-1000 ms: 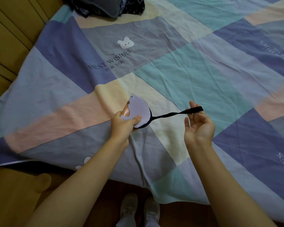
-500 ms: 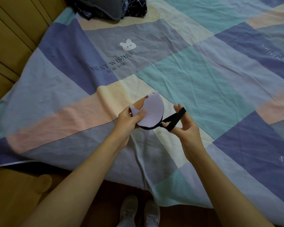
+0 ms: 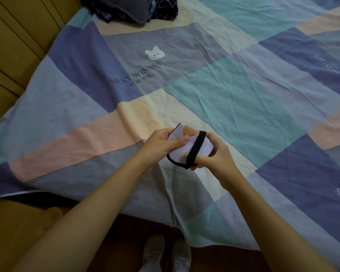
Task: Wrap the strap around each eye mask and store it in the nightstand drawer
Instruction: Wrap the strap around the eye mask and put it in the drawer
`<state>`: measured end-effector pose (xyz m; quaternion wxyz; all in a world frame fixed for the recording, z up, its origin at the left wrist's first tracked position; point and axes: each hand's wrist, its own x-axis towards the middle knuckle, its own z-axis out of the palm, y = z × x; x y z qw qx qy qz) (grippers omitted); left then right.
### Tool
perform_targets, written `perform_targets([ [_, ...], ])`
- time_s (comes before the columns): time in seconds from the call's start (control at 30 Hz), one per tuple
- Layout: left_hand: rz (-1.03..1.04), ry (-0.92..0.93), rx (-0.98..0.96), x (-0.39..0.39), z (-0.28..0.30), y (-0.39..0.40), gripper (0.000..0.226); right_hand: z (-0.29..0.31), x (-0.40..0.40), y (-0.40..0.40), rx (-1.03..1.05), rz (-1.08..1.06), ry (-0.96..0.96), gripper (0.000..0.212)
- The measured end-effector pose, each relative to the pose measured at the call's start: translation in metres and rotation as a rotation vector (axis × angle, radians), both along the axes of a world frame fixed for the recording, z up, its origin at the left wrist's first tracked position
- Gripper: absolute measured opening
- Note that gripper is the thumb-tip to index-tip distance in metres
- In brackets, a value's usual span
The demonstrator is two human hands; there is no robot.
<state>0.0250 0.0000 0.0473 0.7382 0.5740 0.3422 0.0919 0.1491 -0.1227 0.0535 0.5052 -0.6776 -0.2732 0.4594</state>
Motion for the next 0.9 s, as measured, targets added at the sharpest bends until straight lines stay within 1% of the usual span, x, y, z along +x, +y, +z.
perform_targets([
  [0.07,0.016,-0.008,-0.018,-0.001,-0.001,-0.002,0.022,-0.004,-0.002,0.002,-0.064,0.047,0.003,0.045],
  [0.13,0.015,0.005,-0.014,-0.002,-0.003,-0.004,0.028,-0.009,-0.004,0.003,-0.132,0.063,-0.050,0.040],
  [0.27,-0.028,0.079,0.044,-0.005,-0.010,-0.005,0.029,-0.014,-0.007,0.001,-0.124,0.028,-0.155,0.027],
  [0.33,-0.060,0.103,0.031,-0.007,-0.011,-0.007,0.032,-0.016,-0.009,0.001,-0.119,-0.025,-0.138,0.022],
  [0.4,-0.083,0.146,0.063,-0.010,-0.012,-0.007,0.043,-0.018,-0.011,0.003,-0.112,-0.085,-0.083,0.017],
  [0.5,-0.088,0.180,0.127,-0.019,-0.011,-0.003,0.068,-0.020,-0.018,0.006,-0.161,-0.107,-0.060,0.026],
  [0.57,-0.118,0.154,0.105,-0.025,-0.013,-0.003,0.086,-0.020,-0.024,0.009,-0.200,-0.167,-0.041,0.031],
  [0.6,-0.130,0.144,0.095,-0.027,-0.014,-0.004,0.091,-0.020,-0.028,0.012,-0.217,-0.200,-0.044,0.034],
  [0.63,-0.134,0.135,0.094,-0.028,-0.015,-0.005,0.093,-0.021,-0.031,0.013,-0.234,-0.221,-0.061,0.037],
  [0.7,-0.118,0.125,0.108,-0.032,-0.017,-0.004,0.087,-0.024,-0.038,0.016,-0.257,-0.244,-0.144,0.043],
  [0.77,-0.106,0.138,0.122,-0.038,-0.021,0.001,0.079,-0.024,-0.038,0.015,-0.185,-0.238,-0.230,0.051],
  [0.83,-0.109,0.160,0.118,-0.047,-0.024,0.009,0.073,-0.020,-0.031,0.013,-0.027,-0.114,-0.212,0.064],
  [0.9,-0.113,0.146,0.073,-0.057,-0.025,0.017,0.069,-0.012,-0.024,0.014,0.055,0.091,-0.221,0.072],
])
